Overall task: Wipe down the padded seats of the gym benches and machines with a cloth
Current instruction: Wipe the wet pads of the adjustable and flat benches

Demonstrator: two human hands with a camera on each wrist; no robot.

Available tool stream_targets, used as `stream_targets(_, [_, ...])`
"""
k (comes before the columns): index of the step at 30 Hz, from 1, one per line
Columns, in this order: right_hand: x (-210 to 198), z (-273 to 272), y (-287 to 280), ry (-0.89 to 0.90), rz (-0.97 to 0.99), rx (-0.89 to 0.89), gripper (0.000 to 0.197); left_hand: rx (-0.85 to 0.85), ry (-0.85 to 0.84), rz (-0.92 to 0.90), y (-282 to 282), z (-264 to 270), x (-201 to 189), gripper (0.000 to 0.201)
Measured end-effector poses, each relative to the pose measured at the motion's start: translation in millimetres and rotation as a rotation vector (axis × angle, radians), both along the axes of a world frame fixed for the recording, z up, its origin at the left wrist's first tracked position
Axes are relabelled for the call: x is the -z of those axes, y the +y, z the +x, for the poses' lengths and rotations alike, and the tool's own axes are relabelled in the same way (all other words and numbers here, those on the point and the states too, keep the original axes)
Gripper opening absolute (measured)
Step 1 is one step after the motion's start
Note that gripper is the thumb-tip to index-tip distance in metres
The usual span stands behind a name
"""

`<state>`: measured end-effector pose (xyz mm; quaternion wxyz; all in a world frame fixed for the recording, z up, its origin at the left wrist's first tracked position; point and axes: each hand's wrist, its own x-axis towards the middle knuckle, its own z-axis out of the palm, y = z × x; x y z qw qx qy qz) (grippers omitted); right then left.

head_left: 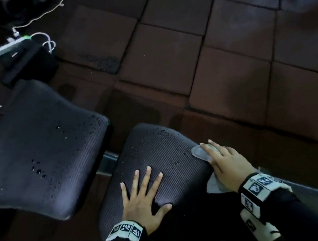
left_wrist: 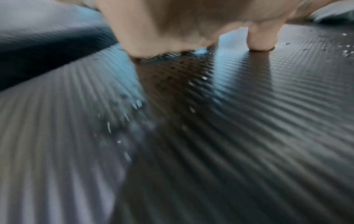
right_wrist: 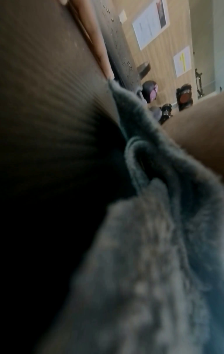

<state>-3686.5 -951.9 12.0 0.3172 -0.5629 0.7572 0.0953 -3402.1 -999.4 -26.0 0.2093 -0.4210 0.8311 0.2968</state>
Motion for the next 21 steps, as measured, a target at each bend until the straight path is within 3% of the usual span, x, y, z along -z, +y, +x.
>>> stream_targets(5, [0.2,20.1,-44.9,-0.014,-0.014,-0.067,0.053,-0.627,-0.062,-0.005,43.3,18.2,-0.1,0.096])
stream_targets(7, [3.6,33.2,-64.3,0.009,0.009,-0.152,0.056,-0.798,-0.1,0.019,57.3,21.4,-0.5,0.103])
stream_targets(12, [5.7,72.4,-76.1,0.11,-0.037,-0.459,0.057,-0.87,-0.099,0.057,61.4,19.1,1.0,0.098])
stream_targets(15, [2.5,81.5,-46.2,0.043,-0.053,-0.69,0.063,-0.873,-0.098,0.082,59.5,19.8,-0.5,0.098])
stream_targets(17, [1.2,75.5,-14.4,0.044,-0.034,-0.832,0.067,-0.874,-0.117,0.106,57.3,20.4,-3.2,0.098])
stream_targets(21, [-5.8,26.1,31.0,0.097,0.035,-0.895,0.06,-0.861,-0.137,0.173,52.2,19.3,-9.6,0.098])
